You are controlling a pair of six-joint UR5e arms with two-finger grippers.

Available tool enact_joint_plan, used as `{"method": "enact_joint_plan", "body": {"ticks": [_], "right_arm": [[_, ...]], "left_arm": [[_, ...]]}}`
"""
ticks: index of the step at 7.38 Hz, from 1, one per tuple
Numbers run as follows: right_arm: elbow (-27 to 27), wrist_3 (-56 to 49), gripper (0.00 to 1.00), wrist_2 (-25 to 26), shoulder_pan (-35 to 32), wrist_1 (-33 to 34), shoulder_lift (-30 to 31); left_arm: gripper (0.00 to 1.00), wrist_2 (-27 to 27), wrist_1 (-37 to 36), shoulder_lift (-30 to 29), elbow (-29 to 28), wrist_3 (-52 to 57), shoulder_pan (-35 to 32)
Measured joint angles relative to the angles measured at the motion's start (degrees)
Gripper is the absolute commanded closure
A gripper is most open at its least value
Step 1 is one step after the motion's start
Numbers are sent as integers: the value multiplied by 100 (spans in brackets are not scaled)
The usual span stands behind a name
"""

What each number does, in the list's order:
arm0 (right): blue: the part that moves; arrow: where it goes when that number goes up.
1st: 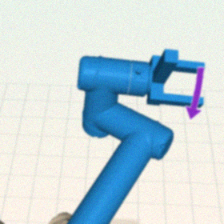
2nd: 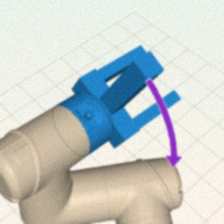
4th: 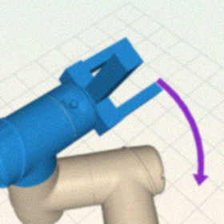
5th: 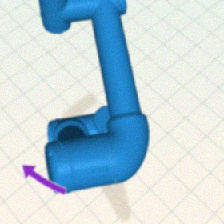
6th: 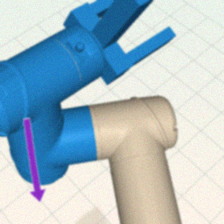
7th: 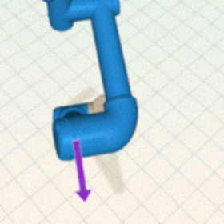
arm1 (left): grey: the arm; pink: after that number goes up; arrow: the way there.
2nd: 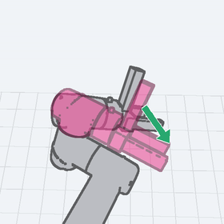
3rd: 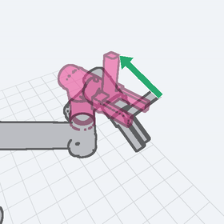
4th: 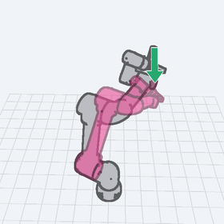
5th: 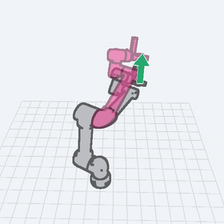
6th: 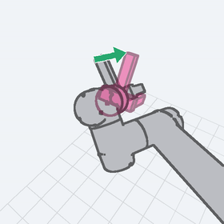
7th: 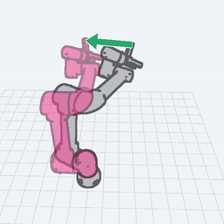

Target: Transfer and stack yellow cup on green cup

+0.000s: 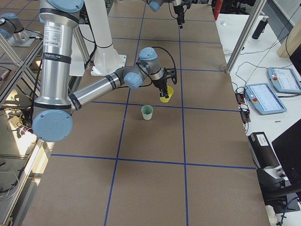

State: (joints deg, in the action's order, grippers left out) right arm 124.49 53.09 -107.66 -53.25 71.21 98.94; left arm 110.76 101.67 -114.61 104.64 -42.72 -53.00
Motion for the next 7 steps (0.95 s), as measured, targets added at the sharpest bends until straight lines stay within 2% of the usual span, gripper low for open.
{"method": "enact_joint_plan", "body": {"ticks": [4, 7], "right_arm": [[67, 70, 100, -619, 328, -132, 587], [26, 72, 100, -703, 425, -130, 828]], "left_arm": [[0, 84, -77, 248, -48, 371, -224], [0, 86, -61, 254, -79, 378, -228]]}}
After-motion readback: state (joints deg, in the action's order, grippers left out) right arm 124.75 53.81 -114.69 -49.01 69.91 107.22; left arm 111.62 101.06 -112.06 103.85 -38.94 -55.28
